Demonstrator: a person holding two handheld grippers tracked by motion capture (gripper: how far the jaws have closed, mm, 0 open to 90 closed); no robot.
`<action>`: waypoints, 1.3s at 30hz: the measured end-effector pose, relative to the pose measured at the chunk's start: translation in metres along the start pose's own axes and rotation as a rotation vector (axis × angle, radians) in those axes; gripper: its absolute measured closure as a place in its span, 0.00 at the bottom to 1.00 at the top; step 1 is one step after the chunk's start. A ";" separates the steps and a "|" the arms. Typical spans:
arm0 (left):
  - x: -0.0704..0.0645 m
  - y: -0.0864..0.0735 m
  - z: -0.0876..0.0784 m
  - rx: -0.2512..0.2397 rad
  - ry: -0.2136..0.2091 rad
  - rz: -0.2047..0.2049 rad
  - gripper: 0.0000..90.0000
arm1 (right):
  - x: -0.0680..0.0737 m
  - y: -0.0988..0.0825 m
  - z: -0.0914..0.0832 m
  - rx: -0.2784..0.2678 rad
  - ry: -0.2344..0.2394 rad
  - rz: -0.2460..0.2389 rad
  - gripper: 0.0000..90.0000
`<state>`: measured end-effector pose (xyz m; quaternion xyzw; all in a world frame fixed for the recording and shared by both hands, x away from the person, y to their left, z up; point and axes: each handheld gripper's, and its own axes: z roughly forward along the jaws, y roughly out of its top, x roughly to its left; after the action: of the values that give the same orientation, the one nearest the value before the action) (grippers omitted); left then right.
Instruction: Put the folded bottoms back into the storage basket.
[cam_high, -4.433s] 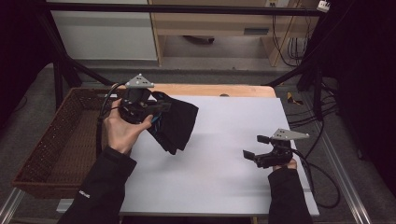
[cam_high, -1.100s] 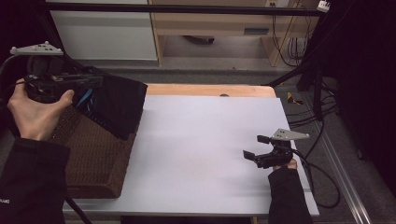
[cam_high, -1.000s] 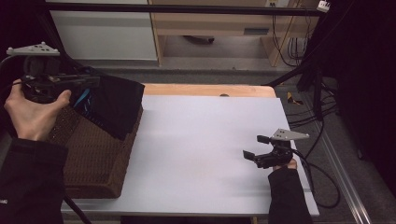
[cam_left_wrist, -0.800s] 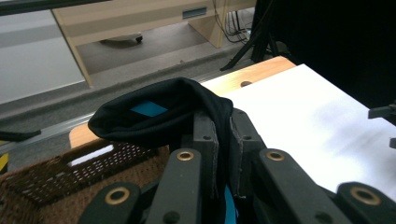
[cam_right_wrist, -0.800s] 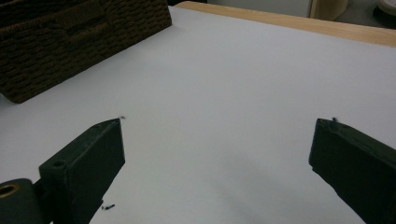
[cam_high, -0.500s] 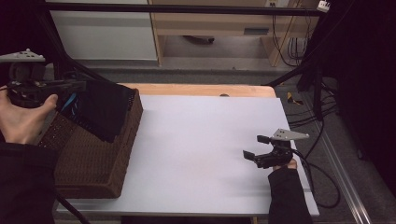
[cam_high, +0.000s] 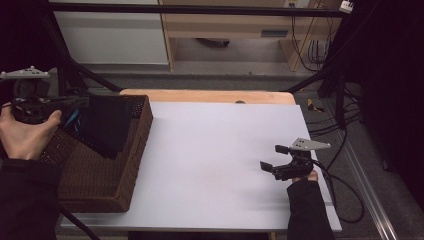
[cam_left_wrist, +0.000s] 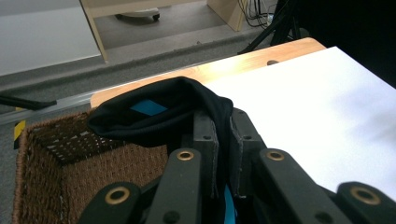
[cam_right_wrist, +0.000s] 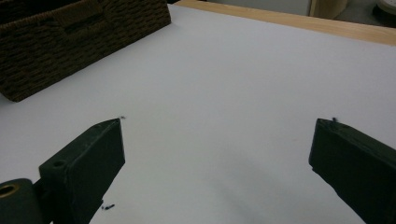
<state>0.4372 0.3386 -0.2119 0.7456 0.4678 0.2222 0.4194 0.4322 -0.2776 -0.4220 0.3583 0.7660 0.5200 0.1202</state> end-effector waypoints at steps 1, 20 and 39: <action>0.000 0.000 0.000 0.000 0.000 0.000 0.92 | 0.000 0.000 0.000 0.000 0.000 0.000 0.04; 0.019 -0.040 0.023 0.049 -0.003 -0.048 0.92 | 0.000 0.000 0.001 0.008 -0.002 0.000 0.04; 0.017 -0.058 0.047 0.080 -0.042 -0.072 0.92 | 0.000 0.000 0.001 0.010 -0.003 0.000 0.04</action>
<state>0.4498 0.3460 -0.2872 0.7490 0.4938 0.1725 0.4068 0.4324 -0.2768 -0.4228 0.3597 0.7684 0.5156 0.1195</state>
